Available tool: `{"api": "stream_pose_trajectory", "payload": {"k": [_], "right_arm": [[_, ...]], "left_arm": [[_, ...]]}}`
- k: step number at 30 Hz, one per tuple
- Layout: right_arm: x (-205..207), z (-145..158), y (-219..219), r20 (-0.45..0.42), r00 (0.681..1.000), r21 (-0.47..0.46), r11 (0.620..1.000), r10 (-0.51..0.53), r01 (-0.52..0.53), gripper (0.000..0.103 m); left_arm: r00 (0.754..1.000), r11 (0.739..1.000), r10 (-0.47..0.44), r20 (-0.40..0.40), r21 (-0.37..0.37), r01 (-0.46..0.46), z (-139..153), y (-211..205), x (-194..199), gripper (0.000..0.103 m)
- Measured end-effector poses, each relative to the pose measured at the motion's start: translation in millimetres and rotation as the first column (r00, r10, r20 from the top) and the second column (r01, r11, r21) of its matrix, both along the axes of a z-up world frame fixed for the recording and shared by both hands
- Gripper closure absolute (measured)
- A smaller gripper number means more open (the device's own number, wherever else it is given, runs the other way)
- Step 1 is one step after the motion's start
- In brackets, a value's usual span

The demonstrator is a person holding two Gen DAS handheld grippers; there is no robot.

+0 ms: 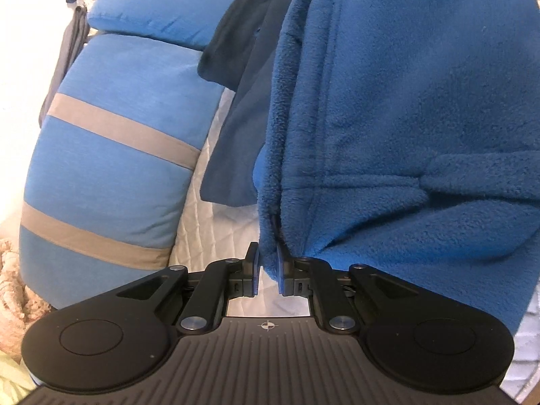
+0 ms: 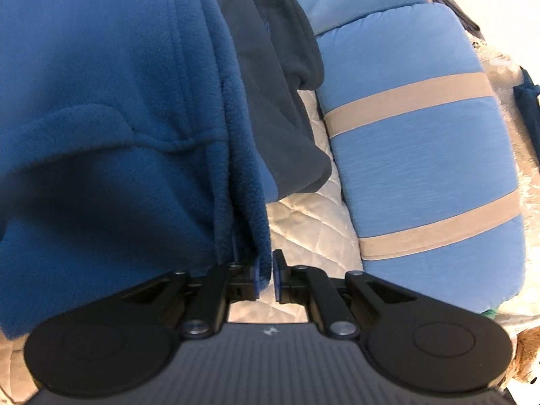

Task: Fold clothes
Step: 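Open both grippers to release the folded hoodie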

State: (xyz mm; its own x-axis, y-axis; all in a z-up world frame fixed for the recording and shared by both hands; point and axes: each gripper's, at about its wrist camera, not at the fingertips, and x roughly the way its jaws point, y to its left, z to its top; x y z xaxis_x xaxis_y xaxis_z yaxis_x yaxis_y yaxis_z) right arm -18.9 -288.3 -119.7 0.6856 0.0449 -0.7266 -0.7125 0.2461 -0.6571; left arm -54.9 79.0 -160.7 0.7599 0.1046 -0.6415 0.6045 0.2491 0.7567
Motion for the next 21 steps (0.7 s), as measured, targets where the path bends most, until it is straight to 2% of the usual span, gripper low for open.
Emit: {"api": "stream_pose_trajectory", "payload": {"k": [4,6,8,9,10,11,12,13,14,17,20,21], "right_arm": [[6,-3,1,-0.017,1.0,0.007,1.0,-0.01,0.01,0.075],[8,2,0,-0.009,0.999,0.047,0.998,-0.035,0.035,0.07],[11,10,-2,0.0,0.998,0.104,0.992,-0.069,0.069,0.055],[13,16,-3,0.004,0.996,0.143,0.986,-0.092,0.09,0.049],[16,24,-6,0.004,0.993,0.191,0.975,-0.115,0.112,0.036],[16,32,-9,0.007,0.99,0.247,0.96,-0.14,0.134,0.024],[17,42,-13,0.008,0.986,0.31,0.938,-0.166,0.156,0.019],[21,53,-16,0.001,0.982,0.37,0.912,-0.191,0.177,0.014],[23,64,-21,-0.014,0.975,0.437,0.876,-0.22,0.204,0.014],[23,89,-31,-0.053,0.959,0.564,0.783,-0.28,0.26,0.006],[15,102,-37,-0.079,0.954,0.626,0.731,-0.29,0.274,0.003],[9,105,-40,-0.084,0.952,0.637,0.719,-0.293,0.277,0.003]], "left_arm": [[1.0,1.0,0.009,0.007,-0.017,-0.009,3,-1,5,0.088],[0.999,0.999,0.028,0.026,-0.038,-0.027,7,-1,8,0.076],[0.997,0.996,0.058,0.061,-0.074,-0.053,14,0,10,0.059],[0.995,0.992,0.072,0.072,-0.108,-0.064,19,1,12,0.057],[0.993,0.985,0.091,0.071,-0.153,-0.079,25,3,14,0.054],[0.991,0.973,0.116,0.066,-0.208,-0.1,33,6,16,0.051],[0.987,0.952,0.148,0.061,-0.279,-0.126,43,10,18,0.049],[0.983,0.926,0.178,0.05,-0.348,-0.15,52,14,20,0.048],[0.978,0.888,0.207,0.033,-0.425,-0.174,62,20,22,0.046],[0.961,0.737,0.275,-0.036,-0.634,-0.235,87,45,26,0.036],[0.952,0.588,0.273,-0.137,-0.76,-0.278,94,70,30,0.036],[0.951,0.551,0.264,-0.163,-0.784,-0.287,92,78,29,0.036]]}}
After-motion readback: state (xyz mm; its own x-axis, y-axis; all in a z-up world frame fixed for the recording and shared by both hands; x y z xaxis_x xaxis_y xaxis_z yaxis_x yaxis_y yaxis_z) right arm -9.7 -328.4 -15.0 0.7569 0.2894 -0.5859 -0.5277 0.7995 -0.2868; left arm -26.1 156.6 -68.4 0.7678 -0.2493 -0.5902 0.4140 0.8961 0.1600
